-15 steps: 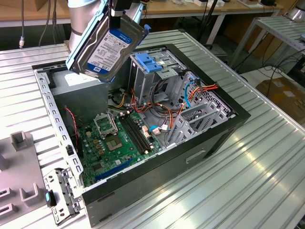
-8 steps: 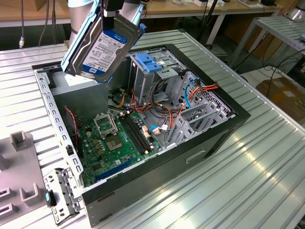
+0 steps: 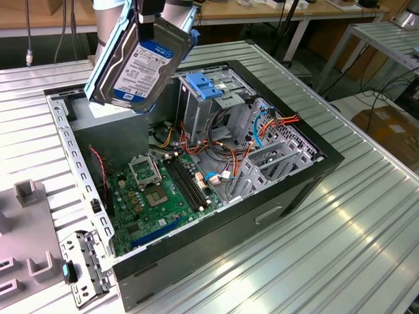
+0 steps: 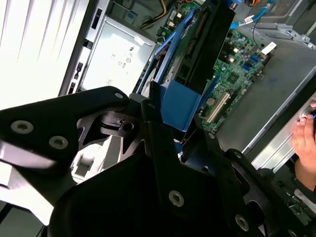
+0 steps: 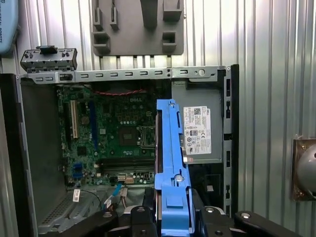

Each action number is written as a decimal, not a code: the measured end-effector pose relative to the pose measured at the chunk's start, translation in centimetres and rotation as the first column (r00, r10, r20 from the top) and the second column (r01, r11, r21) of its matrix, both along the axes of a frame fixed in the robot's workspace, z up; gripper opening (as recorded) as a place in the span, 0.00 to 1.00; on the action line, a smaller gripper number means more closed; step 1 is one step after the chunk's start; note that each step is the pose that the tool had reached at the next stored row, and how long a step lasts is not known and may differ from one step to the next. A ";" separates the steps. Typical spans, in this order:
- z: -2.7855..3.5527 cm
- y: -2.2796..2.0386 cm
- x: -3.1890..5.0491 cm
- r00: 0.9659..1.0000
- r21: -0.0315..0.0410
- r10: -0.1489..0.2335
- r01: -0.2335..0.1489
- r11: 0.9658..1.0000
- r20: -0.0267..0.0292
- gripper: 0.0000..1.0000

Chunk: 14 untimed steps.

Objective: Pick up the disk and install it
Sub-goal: 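Insert the disk into the insertion slot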

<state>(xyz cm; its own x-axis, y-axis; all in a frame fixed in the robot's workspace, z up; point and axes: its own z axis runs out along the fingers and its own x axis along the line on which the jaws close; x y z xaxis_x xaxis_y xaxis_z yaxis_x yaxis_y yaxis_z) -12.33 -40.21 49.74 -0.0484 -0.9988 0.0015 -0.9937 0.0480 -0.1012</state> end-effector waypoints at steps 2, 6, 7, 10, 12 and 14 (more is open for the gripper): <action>0.02 0.00 -0.32 1.000 0.000 0.000 0.000 1.000 0.020 0.37; 0.05 0.00 -1.00 0.998 0.000 0.000 0.000 1.000 0.063 0.37; 0.06 0.00 -1.12 0.998 0.000 0.000 0.000 1.000 0.071 0.37; 0.06 -0.05 -1.38 0.994 0.001 0.000 0.000 1.000 0.107 0.37; 0.06 -0.30 -1.42 0.993 0.001 0.000 0.000 1.000 0.121 0.37; 0.06 -0.79 -1.50 0.990 0.001 0.000 0.000 1.000 0.140 0.37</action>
<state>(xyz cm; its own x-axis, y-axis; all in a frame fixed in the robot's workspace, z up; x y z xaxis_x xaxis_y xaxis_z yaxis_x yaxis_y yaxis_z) -13.83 -41.00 49.80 -0.0478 -0.9988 -0.0065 -0.9698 0.0480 -0.2393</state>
